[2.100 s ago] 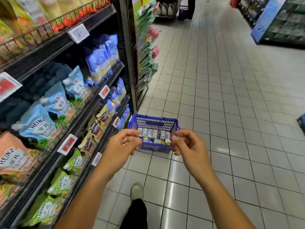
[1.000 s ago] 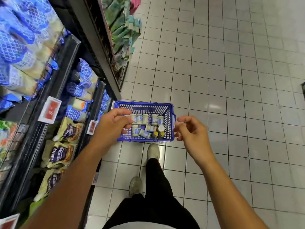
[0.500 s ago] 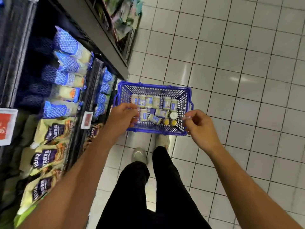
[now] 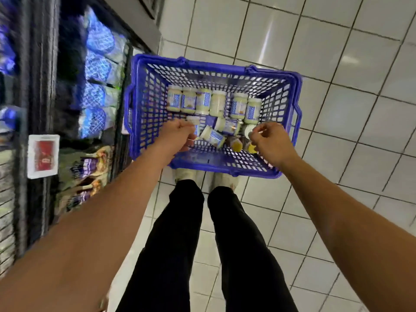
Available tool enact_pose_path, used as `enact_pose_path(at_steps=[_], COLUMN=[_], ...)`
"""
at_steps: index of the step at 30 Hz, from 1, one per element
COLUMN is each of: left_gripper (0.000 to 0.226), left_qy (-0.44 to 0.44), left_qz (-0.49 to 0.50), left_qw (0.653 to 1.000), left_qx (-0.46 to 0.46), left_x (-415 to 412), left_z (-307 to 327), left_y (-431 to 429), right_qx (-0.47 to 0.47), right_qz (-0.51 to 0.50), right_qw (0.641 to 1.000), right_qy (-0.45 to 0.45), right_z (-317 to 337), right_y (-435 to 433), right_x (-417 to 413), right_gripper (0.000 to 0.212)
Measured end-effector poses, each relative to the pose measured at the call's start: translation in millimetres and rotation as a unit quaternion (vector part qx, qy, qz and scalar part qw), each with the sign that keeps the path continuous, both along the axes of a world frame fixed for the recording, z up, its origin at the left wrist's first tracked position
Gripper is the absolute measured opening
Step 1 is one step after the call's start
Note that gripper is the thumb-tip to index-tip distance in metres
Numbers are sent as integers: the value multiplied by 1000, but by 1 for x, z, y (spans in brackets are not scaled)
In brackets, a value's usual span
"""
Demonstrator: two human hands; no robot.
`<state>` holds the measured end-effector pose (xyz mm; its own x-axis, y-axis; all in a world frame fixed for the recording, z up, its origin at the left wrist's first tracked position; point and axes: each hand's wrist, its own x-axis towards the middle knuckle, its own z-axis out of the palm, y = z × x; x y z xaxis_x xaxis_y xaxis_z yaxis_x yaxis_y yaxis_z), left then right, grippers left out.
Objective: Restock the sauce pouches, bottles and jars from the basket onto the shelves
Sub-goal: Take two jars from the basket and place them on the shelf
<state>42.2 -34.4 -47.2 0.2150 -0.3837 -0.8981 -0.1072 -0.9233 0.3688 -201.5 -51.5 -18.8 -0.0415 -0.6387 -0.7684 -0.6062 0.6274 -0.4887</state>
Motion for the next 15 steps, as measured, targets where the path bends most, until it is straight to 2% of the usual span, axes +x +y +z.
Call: enact_pose_path(at_steps=[3,7,10,12,14,15], left_gripper=[17,9,12,4,11,22], left_qy=[-10,-47,-73,-95,-110,-112], left_qz=[-11,-46,-74,-83,-87,-87], left_qw=[999,996,993,991,989,989], left_qx=[34,55,60,46,40,42], left_x=[4,13,14,14,13,12], left_z=[-63,-139,-180,-203,-224,-233], left_y=[3,6,6,6,5,4], right_qx=[12,38,41,37,18,2], right_qz=[61,126,187,256,327,366], right_qw=[998,990,980,963,939,923], right_qy=[26,51,63,78,103,119], right_z=[-62,-135,-180,-204,-224,-233], right_y=[-5,-13,-17,-20,-23,-25], right_x=[5,11,18,25,32,36], right_gripper=[16,25,29,32,40,45])
